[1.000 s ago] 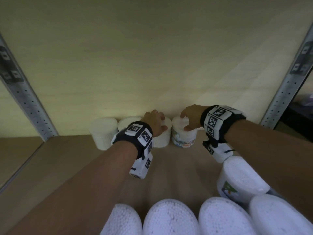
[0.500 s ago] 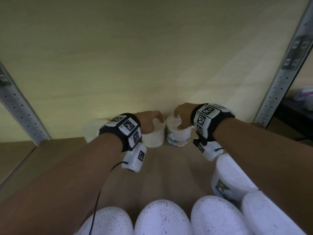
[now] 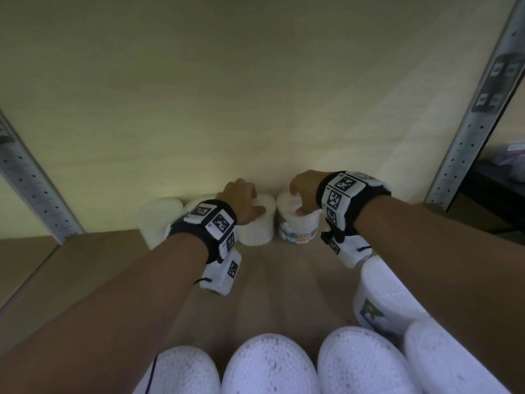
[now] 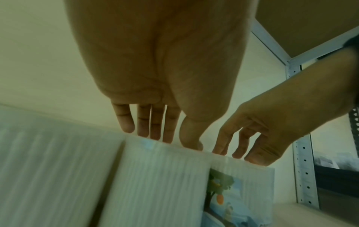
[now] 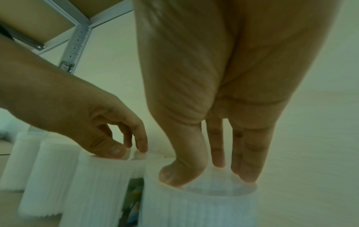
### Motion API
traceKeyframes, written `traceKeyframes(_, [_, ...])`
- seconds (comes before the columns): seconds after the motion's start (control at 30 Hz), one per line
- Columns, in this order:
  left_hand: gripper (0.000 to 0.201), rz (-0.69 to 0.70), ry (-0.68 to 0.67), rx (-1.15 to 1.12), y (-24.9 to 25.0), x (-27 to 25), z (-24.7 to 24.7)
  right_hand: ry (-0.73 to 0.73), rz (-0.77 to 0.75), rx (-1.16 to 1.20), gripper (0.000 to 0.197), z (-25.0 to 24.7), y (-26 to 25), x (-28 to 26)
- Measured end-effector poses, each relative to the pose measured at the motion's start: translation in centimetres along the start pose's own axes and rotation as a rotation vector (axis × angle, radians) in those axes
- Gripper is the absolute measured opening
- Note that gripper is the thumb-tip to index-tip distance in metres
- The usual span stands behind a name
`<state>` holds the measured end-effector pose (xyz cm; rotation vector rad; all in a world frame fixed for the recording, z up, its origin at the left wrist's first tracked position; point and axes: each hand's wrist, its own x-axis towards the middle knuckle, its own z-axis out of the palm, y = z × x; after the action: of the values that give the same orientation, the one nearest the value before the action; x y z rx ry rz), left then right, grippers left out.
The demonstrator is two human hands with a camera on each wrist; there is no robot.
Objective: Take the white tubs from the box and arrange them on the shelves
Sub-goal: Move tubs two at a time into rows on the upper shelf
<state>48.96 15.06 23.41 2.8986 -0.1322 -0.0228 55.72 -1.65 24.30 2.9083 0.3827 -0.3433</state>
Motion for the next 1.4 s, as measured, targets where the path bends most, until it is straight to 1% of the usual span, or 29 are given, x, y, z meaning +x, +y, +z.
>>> traceKeyframes(0.1, [0.048, 0.030, -0.077, -0.001, 0.0, -0.1, -0.4, -0.010, 0.032, -0.009, 0.062, 0.2, -0.3, 0.2])
traceKeyframes(0.13, [0.047, 0.040, -0.111, -0.009, 0.0, -0.1, -0.6, -0.023, 0.027, -0.037, 0.066, 0.1, -0.5, 0.4])
traceKeyframes(0.2, [0.050, 0.062, -0.176, -0.037, 0.2, -0.2, -1.1, -0.011, 0.009, -0.111, 0.081, 0.0, -0.3, 1.1])
traceKeyframes(0.23, [0.053, 0.082, -0.201, -0.045, 0.2, -0.2, -1.3, -0.002, -0.006, -0.128, 0.082, 0.5, -0.1, 2.2])
traceKeyframes(0.3, [0.058, 0.121, -0.221, -0.046, 0.3, -0.3, -1.5, -0.022, -0.019, -0.107, 0.074, 1.3, 0.5, 4.4])
traceKeyframes(0.37, [0.058, 0.118, -0.181, -0.053, 0.4, -0.4, -1.4, -0.005, 0.017, -0.111, 0.073, -0.1, -0.2, 1.9])
traceKeyframes(0.47, [0.043, 0.074, -0.022, -0.083, 0.5, -0.4, -0.8, -0.082, 0.042, -0.064, 0.066, -0.5, -0.5, 0.6])
traceKeyframes(0.5, [0.039, 0.057, 0.034, -0.077, 0.6, -0.4, -0.5, -0.087, 0.050, -0.080, 0.067, -0.5, -0.6, 0.4])
traceKeyframes(0.53, [0.039, 0.034, 0.070, -0.061, 0.8, -0.4, -0.3, -0.082, 0.061, -0.077, 0.071, -0.4, -0.9, 0.6])
traceKeyframes(0.57, [0.042, 0.012, 0.088, -0.037, 0.9, -0.3, -0.1, -0.059, 0.046, -0.039, 0.077, 0.2, -0.5, 2.4])
traceKeyframes(0.6, [0.047, -0.014, 0.083, -0.010, 1.0, -0.2, 0.0, -0.039, 0.018, -0.030, 0.084, 0.9, 0.1, 4.4])
traceKeyframes(0.63, [0.051, -0.030, 0.075, 0.021, 1.1, -0.1, 0.2, -0.055, 0.020, -0.060, 0.089, 1.4, 0.5, 5.7])
traceKeyframes(0.67, [0.054, -0.042, 0.058, 0.051, 1.1, -0.1, 0.4, -0.069, 0.036, -0.074, 0.090, 1.5, 0.5, 5.7])
traceKeyframes(0.73, [0.056, -0.044, 0.033, 0.093, 1.2, 0.0, 0.5, -0.093, 0.010, -0.069, 0.081, 0.7, 0.2, 4.3])
traceKeyframes(0.77, [0.056, -0.040, 0.023, 0.099, 1.2, 0.1, 0.5, -0.087, 0.019, -0.073, 0.081, 0.9, 0.2, 4.5])
traceKeyframes(0.83, [0.055, -0.025, -0.003, 0.103, 1.2, 0.3, 0.5, -0.065, 0.022, -0.084, 0.089, 1.3, 0.3, 4.8])
traceKeyframes(0.9, [0.054, -0.008, -0.041, 0.097, 1.2, 0.3, 0.2, -0.022, 0.034, 0.005, 0.094, 2.6, 0.8, 7.4])
traceKeyframes(0.93, [0.053, 0.000, -0.060, 0.084, 1.2, 0.3, 0.1, -0.042, 0.034, 0.013, 0.090, 1.4, 0.2, 5.0])
traceKeyframes(1.03, [0.051, 0.036, -0.098, 0.039, 1.0, 0.1, -0.3, -0.032, 0.048, 0.045, 0.078, -0.1, -0.6, 1.0])
traceKeyframes(1.07, [0.050, 0.048, -0.106, 0.029, 1.0, 0.0, -0.4, -0.023, 0.056, 0.015, 0.080, -0.1, -0.7, 0.8])
traceKeyframes(1.1, [0.050, 0.059, -0.118, 0.018, 0.9, -0.1, -0.5, -0.007, 0.044, 0.012, 0.083, 0.5, -0.3, 1.8])
traceKeyframes(1.13, [0.050, 0.070, -0.133, 0.007, 0.8, -0.2, -0.6, -0.011, 0.019, 0.015, 0.084, 1.0, 0.1, 3.2])
traceKeyframes(1.17, [0.050, 0.079, -0.151, -0.002, 0.7, -0.3, -0.8, -0.007, -0.011, 0.011, 0.082, 1.0, 0.2, 3.4])
traceKeyframes(1.23, [0.053, 0.107, -0.178, 0.004, 0.8, -0.6, -1.1, 0.021, -0.003, 0.023, 0.074, 0.0, -0.1, 0.7])
traceKeyframes(1.27, [0.054, 0.121, -0.185, 0.009, 0.8, -0.7, -1.3, 0.045, -0.019, 0.050, 0.068, -1.0, -0.5, -2.4])
traceKeyframes(1.33, [0.055, 0.138, -0.184, -0.003, 0.8, -1.0, -1.4, 0.076, 0.005, 0.112, 0.056, -0.9, -0.2, -3.7])
traceKeyframes(1.4, [0.048, 0.124, -0.123, -0.027, 0.9, -1.1, -1.2, 0.103, -0.001, 0.150, 0.053, -0.8, 0.1, -4.5])
